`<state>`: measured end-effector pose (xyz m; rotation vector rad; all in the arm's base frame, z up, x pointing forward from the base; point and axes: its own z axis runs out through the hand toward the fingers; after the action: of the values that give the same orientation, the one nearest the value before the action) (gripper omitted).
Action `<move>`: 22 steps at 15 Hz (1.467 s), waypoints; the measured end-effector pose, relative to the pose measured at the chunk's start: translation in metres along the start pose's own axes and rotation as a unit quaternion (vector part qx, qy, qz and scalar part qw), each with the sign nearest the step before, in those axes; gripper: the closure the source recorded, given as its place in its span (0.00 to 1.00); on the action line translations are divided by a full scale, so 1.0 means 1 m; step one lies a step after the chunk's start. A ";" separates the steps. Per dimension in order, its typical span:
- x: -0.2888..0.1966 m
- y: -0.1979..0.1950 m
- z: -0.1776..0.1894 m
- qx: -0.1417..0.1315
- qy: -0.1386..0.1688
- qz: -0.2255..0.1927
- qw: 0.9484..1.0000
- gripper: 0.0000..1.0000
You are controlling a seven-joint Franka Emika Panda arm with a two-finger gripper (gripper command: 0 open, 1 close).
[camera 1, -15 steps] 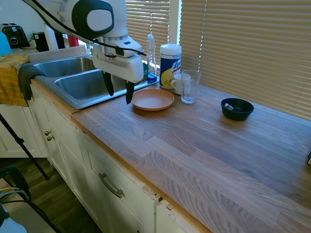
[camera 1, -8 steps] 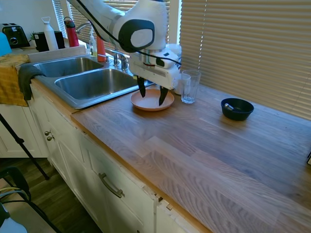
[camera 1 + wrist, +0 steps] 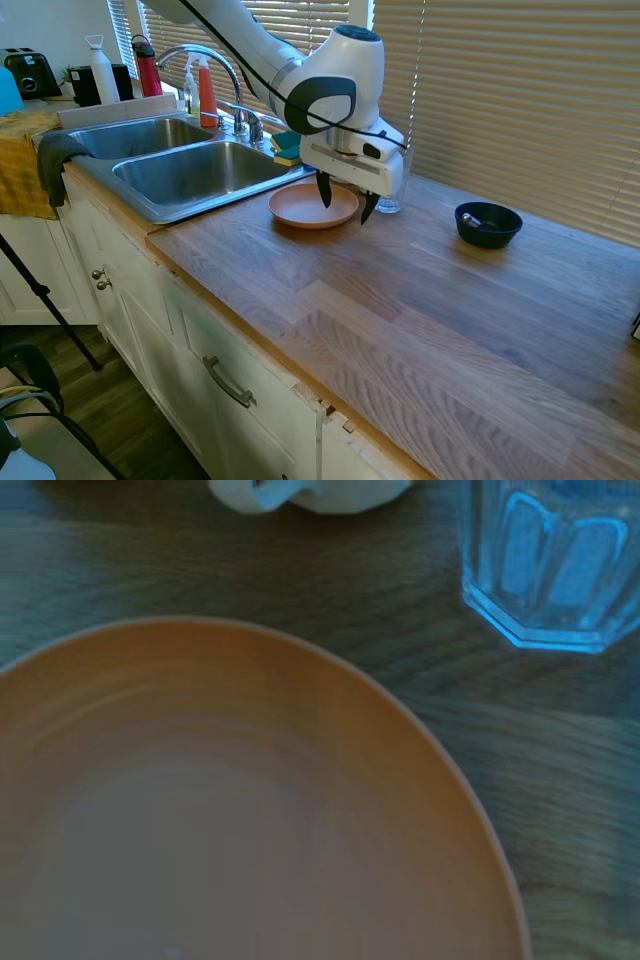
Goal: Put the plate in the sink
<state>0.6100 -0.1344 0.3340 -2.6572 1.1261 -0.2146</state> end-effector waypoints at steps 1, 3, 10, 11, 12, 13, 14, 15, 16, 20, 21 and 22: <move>0.002 -0.001 0.000 0.003 -0.017 -0.003 1.000 0.00; 0.006 -0.003 0.000 0.000 -0.045 -0.006 0.999 0.00; 0.006 -0.010 0.007 -0.009 -0.075 -0.013 0.997 1.00; 0.005 -0.011 0.008 -0.010 -0.080 -0.014 0.997 1.00; 0.006 -0.012 0.009 -0.011 -0.081 -0.015 0.997 1.00; 0.006 -0.012 0.010 -0.011 -0.082 -0.015 0.996 1.00; 0.006 -0.013 0.012 -0.012 -0.084 -0.015 0.996 1.00; 0.005 -0.014 0.013 -0.012 -0.087 -0.015 0.996 1.00; 0.005 -0.014 0.014 -0.013 -0.090 -0.015 0.996 1.00; 0.006 -0.018 0.018 -0.014 -0.093 -0.015 0.995 1.00; 0.006 -0.019 0.018 -0.014 -0.094 -0.015 0.995 1.00; 0.006 -0.019 0.019 -0.015 -0.097 -0.015 0.995 1.00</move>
<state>0.6319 -0.1228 0.3220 -2.6533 1.0359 0.0533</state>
